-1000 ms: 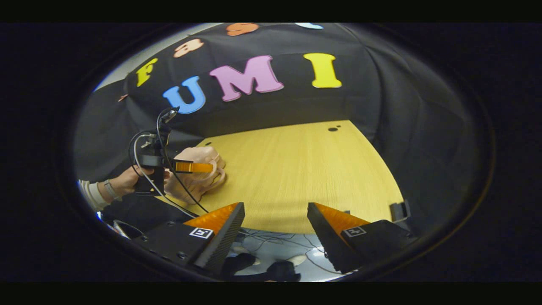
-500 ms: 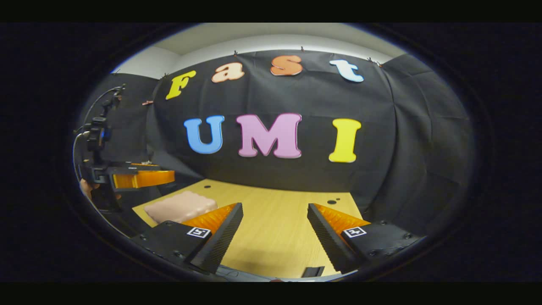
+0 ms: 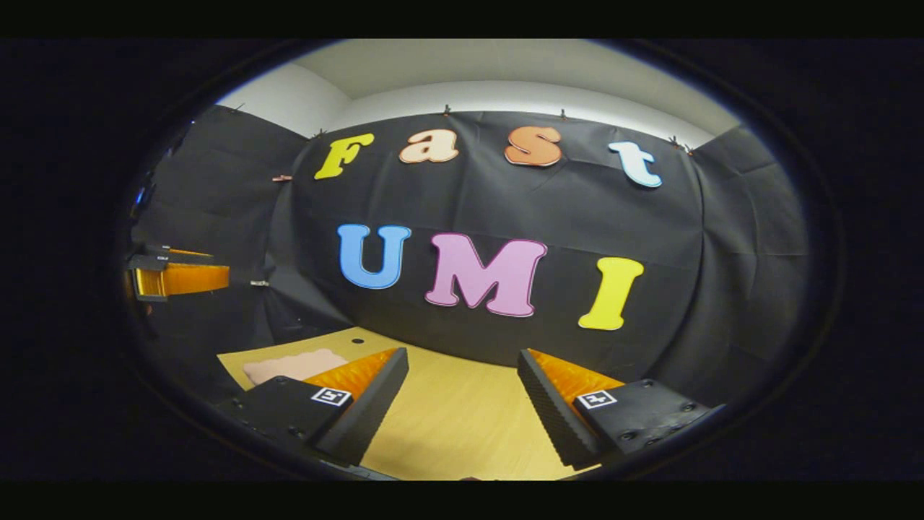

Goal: First open the suitcase, pack the skin care products into it, and then close the suitcase.

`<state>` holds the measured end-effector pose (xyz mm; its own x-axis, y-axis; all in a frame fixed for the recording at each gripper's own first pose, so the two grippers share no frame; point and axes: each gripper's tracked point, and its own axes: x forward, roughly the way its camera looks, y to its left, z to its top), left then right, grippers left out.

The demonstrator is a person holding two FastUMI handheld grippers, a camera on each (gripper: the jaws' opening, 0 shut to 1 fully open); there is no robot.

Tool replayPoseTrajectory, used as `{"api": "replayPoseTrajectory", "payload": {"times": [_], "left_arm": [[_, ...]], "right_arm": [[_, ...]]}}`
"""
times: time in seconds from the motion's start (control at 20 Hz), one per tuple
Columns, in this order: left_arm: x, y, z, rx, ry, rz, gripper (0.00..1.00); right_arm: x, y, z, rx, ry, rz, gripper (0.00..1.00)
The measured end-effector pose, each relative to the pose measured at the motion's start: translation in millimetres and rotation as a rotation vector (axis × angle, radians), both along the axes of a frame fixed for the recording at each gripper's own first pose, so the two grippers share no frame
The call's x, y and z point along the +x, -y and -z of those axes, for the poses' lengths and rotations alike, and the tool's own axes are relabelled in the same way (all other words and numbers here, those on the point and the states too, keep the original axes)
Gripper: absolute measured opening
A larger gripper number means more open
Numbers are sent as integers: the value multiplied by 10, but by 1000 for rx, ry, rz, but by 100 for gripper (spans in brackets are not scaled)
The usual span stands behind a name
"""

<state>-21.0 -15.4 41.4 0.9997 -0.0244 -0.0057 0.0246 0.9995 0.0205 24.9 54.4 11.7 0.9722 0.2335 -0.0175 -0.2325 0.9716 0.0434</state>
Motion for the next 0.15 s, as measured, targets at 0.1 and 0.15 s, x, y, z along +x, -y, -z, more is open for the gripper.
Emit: {"api": "replayPoseTrajectory", "payload": {"times": [0.1, 0.15], "left_arm": [[-76, 14, 20, 9, -8, -9, 96], [-106, 34, -18, 17, 2, -6, 97]], "right_arm": [[6, 63, -76, -9, 28, 31, 96], [-20, 7, -78, 0, 29, 28, 94]]}}
